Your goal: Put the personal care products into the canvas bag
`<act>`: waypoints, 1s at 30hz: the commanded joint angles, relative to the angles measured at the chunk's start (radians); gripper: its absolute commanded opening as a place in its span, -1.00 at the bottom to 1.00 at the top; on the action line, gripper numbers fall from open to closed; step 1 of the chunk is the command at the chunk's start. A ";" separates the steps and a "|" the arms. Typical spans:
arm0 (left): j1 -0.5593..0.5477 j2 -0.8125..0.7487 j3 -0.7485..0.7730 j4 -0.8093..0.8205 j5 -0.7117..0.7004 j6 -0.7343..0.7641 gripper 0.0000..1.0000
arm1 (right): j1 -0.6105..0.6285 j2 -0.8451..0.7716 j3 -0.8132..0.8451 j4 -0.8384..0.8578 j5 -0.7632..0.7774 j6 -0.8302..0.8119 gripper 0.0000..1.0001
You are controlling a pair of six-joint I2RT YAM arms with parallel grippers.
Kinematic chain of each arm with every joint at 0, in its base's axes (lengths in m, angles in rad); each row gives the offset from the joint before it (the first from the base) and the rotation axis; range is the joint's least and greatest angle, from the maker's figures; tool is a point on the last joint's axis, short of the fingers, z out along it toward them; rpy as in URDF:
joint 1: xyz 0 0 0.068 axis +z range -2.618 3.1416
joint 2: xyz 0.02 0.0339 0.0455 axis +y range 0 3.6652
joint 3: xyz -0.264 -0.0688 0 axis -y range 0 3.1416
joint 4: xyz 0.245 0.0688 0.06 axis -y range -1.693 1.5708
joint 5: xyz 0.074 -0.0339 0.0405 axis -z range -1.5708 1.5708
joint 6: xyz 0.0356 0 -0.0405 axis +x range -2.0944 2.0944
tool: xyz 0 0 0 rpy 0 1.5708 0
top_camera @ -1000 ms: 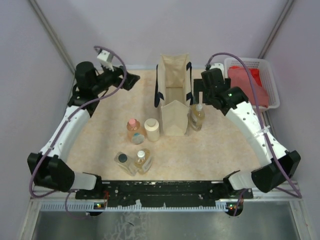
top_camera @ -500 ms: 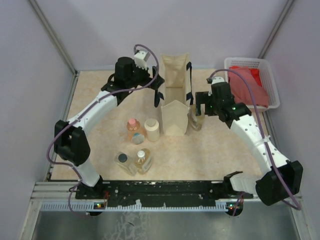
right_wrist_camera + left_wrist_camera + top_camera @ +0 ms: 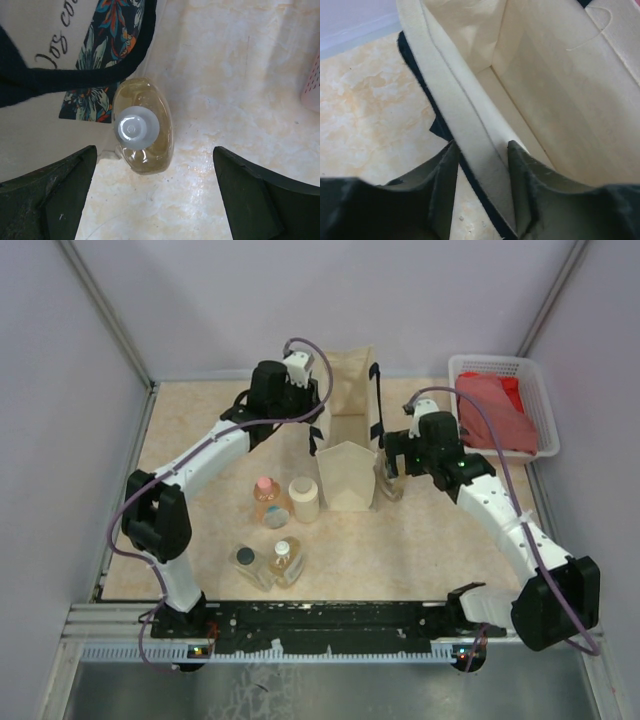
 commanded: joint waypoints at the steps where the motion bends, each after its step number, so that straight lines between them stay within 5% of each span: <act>1: -0.007 0.016 0.030 -0.025 0.044 0.002 -0.27 | 0.003 0.015 -0.018 0.108 -0.025 -0.045 0.99; 5: -0.009 -0.006 0.021 -0.052 0.052 0.001 -0.84 | 0.003 0.049 -0.033 0.144 -0.036 -0.054 0.98; 12: -0.013 -0.085 -0.039 -0.068 0.058 -0.023 -0.90 | 0.003 0.122 -0.037 0.192 -0.067 -0.058 0.96; 16: -0.019 -0.127 -0.066 -0.088 0.061 -0.054 -0.89 | 0.003 0.164 -0.023 0.205 -0.067 -0.053 0.53; 24: -0.024 -0.154 -0.086 -0.087 0.067 -0.071 -0.87 | 0.004 0.209 0.063 0.069 -0.015 -0.064 -0.94; 30: -0.026 -0.146 -0.098 -0.083 0.081 -0.076 -0.92 | 0.004 0.183 0.243 -0.086 0.150 -0.051 -1.00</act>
